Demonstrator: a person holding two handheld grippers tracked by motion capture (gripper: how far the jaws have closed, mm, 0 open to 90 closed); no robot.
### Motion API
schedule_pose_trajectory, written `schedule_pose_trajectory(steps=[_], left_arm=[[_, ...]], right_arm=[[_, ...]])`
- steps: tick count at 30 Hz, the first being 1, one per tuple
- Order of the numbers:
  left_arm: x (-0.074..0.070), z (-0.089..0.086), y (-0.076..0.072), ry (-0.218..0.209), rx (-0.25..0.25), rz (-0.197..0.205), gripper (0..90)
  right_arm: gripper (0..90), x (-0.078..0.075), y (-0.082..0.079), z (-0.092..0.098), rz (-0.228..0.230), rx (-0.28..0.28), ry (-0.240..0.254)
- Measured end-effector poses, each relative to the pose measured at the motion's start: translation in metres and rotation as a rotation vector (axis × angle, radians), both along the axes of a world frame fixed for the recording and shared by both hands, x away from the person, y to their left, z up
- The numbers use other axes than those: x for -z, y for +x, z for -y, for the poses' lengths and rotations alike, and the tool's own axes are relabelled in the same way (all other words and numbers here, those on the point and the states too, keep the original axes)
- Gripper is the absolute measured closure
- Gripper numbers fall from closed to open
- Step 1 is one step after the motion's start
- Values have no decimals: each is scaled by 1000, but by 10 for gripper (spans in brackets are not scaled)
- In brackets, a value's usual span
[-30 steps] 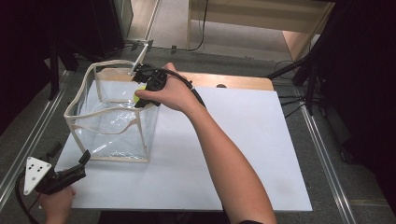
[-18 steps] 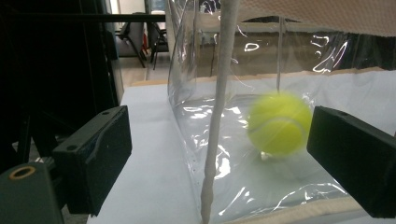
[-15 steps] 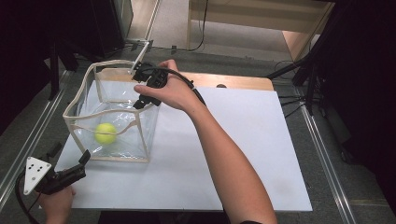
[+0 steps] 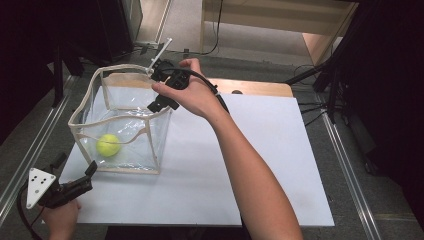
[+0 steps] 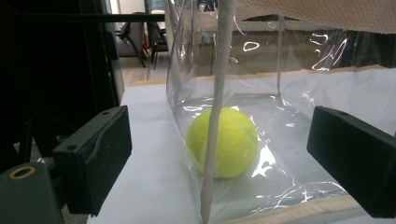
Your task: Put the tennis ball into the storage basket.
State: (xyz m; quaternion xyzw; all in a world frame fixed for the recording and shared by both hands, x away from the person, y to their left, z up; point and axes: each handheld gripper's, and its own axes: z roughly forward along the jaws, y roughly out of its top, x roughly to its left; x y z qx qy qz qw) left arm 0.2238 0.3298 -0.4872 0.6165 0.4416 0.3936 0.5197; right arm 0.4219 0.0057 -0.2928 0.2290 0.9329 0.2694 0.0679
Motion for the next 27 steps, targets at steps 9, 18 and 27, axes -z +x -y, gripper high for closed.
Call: schedule_pose_trajectory(steps=[9, 18, 27], left_arm=[[0, 1, 0, 1, -2, 3, 69], [0, 1, 0, 5, -1, 4, 69], [0, 1, 0, 3, -1, 4, 69]], right_arm=[[0, 1, -9, 16, 9, 14, 3], [0, 9, -14, 30, 5, 33, 1], [0, 22, -19, 40, 8, 44, -2]])
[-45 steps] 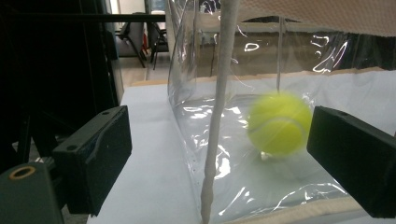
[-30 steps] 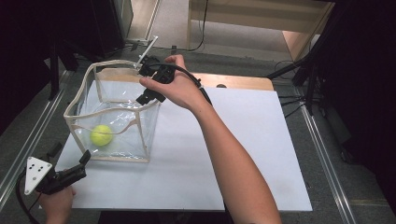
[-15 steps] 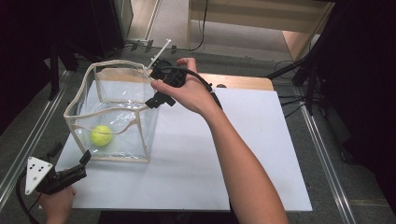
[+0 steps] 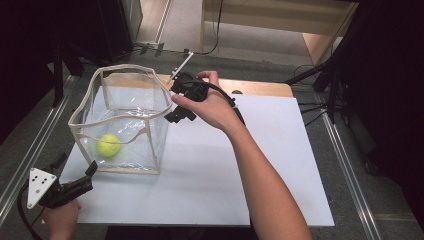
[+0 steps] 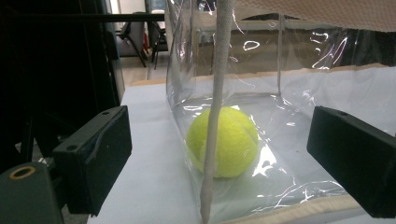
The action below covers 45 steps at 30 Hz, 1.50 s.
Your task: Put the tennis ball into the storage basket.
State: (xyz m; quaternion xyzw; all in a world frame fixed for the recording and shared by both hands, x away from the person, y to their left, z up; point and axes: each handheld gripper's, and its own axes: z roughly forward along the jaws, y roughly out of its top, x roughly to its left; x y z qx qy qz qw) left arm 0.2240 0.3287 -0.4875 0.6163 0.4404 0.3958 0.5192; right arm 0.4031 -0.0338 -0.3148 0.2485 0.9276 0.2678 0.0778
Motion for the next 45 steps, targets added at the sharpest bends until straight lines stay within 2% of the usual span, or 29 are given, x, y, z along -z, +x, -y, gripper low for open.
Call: schedule_pose_trajectory(steps=[12, 22, 30, 37, 45], left_arm=[[0, -1, 0, 1, 1, -6, 69], [0, -2, 0, 0, 1, -6, 69], [0, -2, 0, 1, 2, -6, 69], [0, -2, 0, 1, 1, -6, 69], [0, -1, 0, 2, 1, -6, 69]], right_arm=[[0, 22, -9, 13, 2, 20, 4], [0, 36, -22, 28, 32, 37, 46], [0, 48, -34, 41, 55, 49, 60], [0, 56, -41, 50, 61, 69, 82], [0, 73, -49, 64, 52, 107, 104]])
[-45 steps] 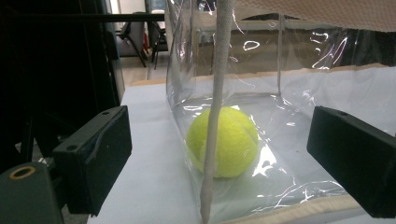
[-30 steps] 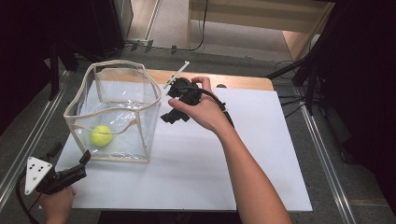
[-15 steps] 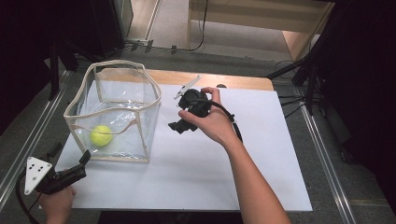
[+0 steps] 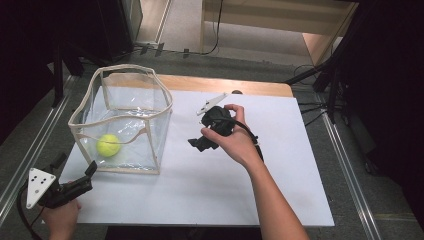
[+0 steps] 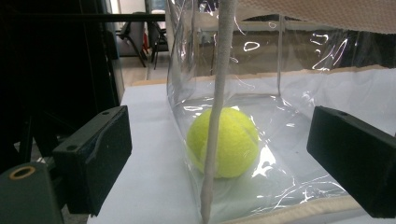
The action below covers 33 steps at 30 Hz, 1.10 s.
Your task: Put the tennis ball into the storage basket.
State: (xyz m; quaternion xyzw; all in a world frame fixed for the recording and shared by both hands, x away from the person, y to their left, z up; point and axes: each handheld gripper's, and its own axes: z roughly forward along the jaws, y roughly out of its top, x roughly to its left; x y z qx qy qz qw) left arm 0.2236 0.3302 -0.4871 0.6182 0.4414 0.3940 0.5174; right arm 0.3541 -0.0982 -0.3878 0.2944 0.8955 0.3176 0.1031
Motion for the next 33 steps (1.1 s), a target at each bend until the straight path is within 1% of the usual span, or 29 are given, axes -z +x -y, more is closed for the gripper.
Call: schedule_pose_trajectory(steps=[5, 7, 10, 12, 13, 20, 23, 28, 33], left_arm=[[0, 0, 0, -1, -1, 0, 69], [0, 0, 0, 1, -1, 1, 69], [0, 1, 0, -1, -2, 2, 69], [0, 1, 0, 0, -2, 3, 69], [0, 1, 0, 3, -2, 2, 69], [0, 1, 0, 6, -1, 2, 69], [0, 1, 0, 8, 0, 2, 69], [0, 2, 0, 14, 2, 2, 69], [0, 2, 0, 22, 1, -2, 69]], right_arm=[[0, 7, -6, 12, 12, 31, 21], [0, 10, -9, 17, 6, 42, 32], [0, 15, -13, 24, 19, 58, 41], [0, 18, -17, 28, 16, 76, 53], [0, 19, -18, 31, 21, 72, 57], [0, 31, -31, 50, 43, 106, 104], [0, 36, -37, 59, 48, 124, 113], [0, 44, -45, 75, 50, 160, 141], [0, 51, -55, 91, 68, 183, 166]])
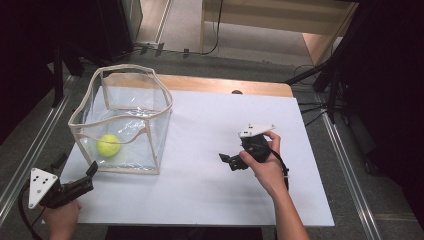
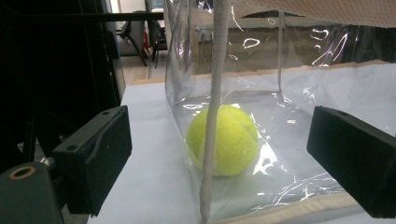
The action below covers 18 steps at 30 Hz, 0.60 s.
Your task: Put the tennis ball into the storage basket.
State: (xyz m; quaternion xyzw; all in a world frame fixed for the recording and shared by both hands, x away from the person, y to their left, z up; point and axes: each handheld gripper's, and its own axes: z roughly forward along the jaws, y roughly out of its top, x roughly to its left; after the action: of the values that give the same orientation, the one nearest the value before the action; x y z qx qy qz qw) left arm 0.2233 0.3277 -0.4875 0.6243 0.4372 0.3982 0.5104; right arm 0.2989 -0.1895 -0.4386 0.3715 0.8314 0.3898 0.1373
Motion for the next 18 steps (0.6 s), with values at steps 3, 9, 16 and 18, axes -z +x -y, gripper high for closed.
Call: schedule_pose_trajectory(steps=[3, 9, 16, 18], left_arm=[[0, 1, 0, 1, -3, 4, 69], [0, 2, 0, 17, -3, 1, 69], [1, 3, -1, 19, -2, 2, 69], [1, 3, -1, 20, -4, 2, 69]], right_arm=[[0, 4, -6, 9, 9, 9, 10], [0, 14, -18, 28, 22, 44, 38], [0, 25, -31, 49, 37, 92, 63], [0, 27, -34, 54, 35, 103, 69]])
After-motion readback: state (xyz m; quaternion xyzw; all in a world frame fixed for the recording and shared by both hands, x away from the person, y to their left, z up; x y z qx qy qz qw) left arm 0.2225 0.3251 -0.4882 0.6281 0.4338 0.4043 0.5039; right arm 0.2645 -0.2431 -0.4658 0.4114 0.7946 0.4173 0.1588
